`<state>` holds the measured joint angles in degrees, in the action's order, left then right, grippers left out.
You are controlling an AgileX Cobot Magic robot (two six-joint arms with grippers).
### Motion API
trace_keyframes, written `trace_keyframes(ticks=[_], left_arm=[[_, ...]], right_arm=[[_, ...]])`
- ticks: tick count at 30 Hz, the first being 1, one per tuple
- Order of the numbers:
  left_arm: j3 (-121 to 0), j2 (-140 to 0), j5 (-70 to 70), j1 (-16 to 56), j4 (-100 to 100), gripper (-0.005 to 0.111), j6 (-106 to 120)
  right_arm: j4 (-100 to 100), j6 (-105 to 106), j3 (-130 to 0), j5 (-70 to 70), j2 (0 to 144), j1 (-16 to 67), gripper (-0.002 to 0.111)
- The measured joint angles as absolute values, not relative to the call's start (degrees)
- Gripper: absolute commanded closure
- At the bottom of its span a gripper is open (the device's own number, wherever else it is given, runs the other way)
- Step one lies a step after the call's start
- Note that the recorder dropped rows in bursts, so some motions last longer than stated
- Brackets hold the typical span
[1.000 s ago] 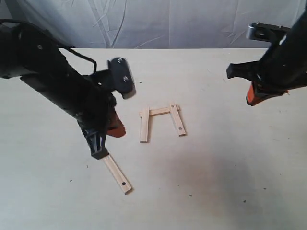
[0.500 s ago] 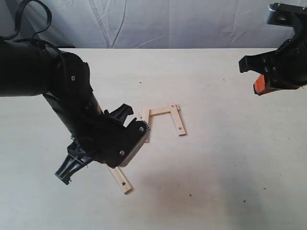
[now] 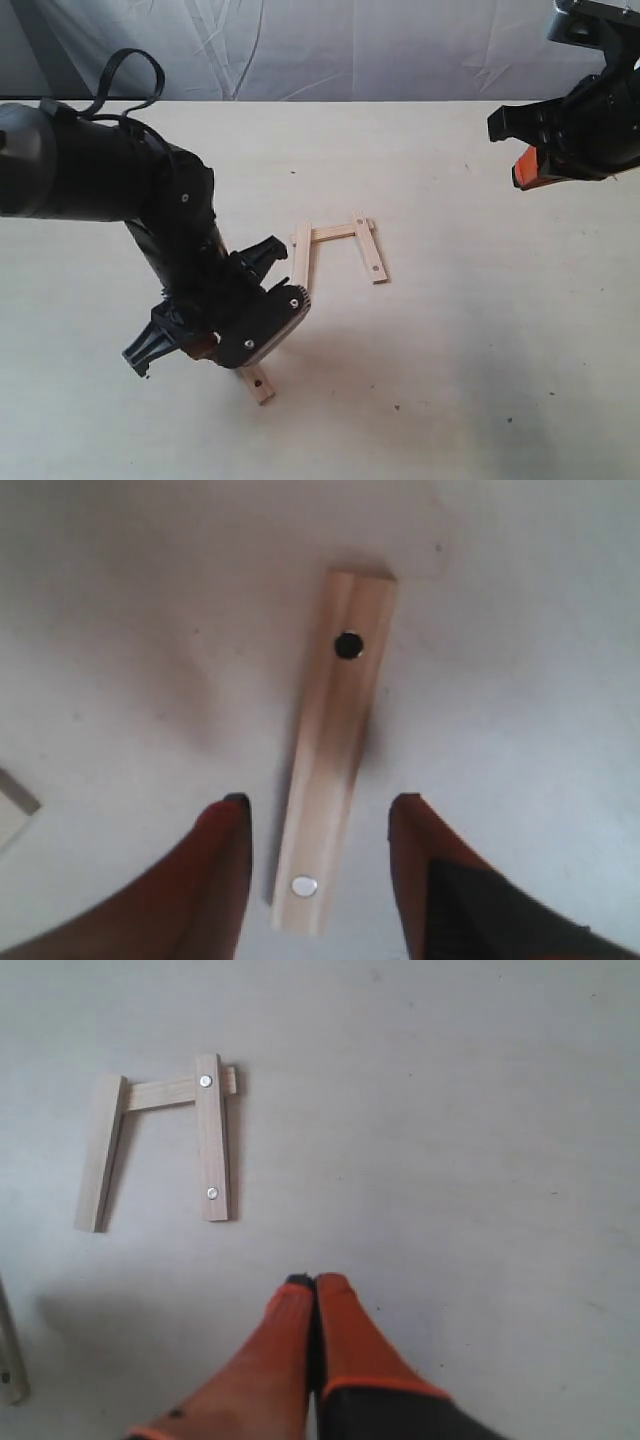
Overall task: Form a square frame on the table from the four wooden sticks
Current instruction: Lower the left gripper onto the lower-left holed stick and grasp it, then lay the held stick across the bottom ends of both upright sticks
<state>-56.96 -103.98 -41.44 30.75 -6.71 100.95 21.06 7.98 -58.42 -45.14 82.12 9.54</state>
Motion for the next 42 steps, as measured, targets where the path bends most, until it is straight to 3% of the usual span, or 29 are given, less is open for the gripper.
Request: trace_keyframes(ticks=[11,18,32,42], left_arm=[[-57.0,-107.4,-39.7,30.8,-6.6,0.067,103.4],[-57.0,-108.0,-41.4,30.8,-7.1,0.106,103.8],[-66.7,-103.3,-37.8,30.8,-10.3,0.107,72.6],[-77.3,-110.9,-40.4,30.8,-10.6,0.107,65.4]], right_arm=[[22.2,8.3,-58.4,-44.7,82.1,9.5,0.108],[23.2,8.8,-58.4,-44.5,82.1,9.5,0.108],[31.4,9.0,-58.4,-43.7,82.1,9.5,0.108],[33.6,9.0,-58.4,-43.6,81.9,7.2,0.108]])
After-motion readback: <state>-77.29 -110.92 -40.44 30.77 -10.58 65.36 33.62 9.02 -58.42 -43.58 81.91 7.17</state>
